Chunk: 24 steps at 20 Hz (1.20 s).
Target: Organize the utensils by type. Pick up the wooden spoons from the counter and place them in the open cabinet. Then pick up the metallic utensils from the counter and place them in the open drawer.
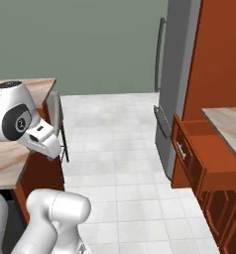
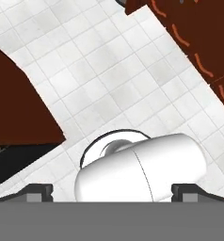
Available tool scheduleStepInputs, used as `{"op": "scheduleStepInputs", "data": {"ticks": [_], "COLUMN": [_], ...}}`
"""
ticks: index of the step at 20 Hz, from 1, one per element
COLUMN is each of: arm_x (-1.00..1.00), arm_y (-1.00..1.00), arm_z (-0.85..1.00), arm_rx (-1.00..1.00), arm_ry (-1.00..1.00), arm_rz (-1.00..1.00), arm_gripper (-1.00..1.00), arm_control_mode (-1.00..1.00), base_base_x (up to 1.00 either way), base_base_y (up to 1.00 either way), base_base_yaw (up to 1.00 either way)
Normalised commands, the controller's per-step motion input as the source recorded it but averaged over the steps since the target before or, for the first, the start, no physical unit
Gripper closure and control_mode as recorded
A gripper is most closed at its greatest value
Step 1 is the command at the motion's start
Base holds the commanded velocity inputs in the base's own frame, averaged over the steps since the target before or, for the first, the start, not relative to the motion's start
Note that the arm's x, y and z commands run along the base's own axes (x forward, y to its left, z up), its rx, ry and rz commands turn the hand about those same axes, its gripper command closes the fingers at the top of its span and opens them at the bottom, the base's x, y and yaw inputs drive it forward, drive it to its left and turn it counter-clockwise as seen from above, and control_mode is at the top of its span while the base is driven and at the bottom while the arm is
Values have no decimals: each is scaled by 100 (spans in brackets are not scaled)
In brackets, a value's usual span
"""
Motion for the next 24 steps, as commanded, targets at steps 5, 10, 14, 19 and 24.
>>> {"op": "scheduleStepInputs", "data": {"ticks": [5,10,14,19,24], "arm_x": [0,0,0,0,0], "arm_y": [0,0,0,0,0], "arm_z": [0,0,0,0,0], "arm_rx": [0,0,0,0,0], "arm_ry": [0,0,0,0,0], "arm_rz": [0,0,0,0,0], "arm_gripper": [-100,-100,-100,-100,-100], "arm_control_mode": [100,100,100,100,100], "base_base_x": [93,100,100,100,100], "base_base_y": [-22,-19,-28,-21,-12], "base_base_yaw": [21,9,1,1,5]}}
